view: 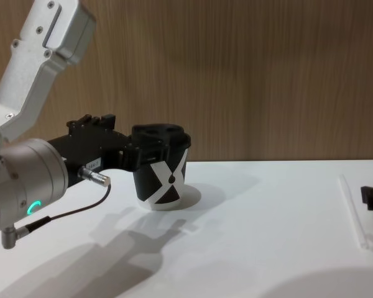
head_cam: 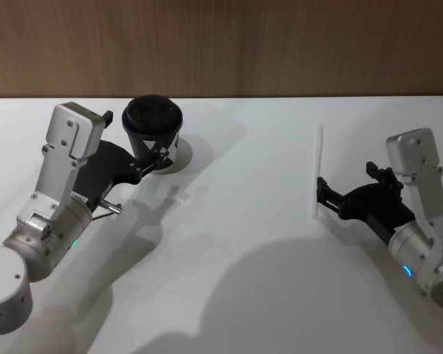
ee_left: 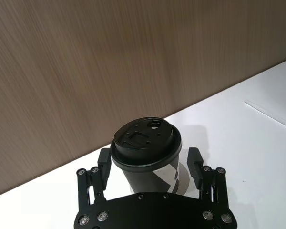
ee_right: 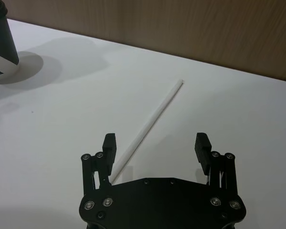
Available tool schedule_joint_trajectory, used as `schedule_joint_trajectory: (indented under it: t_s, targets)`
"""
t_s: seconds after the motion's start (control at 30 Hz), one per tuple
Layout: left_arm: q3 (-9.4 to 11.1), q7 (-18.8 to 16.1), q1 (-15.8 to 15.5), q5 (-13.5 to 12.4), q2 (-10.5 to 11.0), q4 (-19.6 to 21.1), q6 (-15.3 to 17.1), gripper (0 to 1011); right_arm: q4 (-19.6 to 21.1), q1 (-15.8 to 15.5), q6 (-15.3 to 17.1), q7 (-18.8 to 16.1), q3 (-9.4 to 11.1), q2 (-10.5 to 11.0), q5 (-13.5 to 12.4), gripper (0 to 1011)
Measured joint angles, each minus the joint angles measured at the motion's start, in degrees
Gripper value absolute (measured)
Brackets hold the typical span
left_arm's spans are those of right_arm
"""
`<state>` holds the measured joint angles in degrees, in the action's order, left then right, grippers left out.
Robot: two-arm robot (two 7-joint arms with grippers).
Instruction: Pick up the straw with one hand, pass it to the other hand, and insert it into the cup.
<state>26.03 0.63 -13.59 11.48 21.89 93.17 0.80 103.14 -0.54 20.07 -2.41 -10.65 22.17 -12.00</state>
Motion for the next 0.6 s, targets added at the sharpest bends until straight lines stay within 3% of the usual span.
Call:
schedule_joint_trajectory:
  t_s: [0.6]
  targets:
    - [0.0,0.0,0.0,0.0,0.0,0.0,0.0,1003,-4.0,2.9,3.1,2.2,0.0,-3.5,0.9,1001]
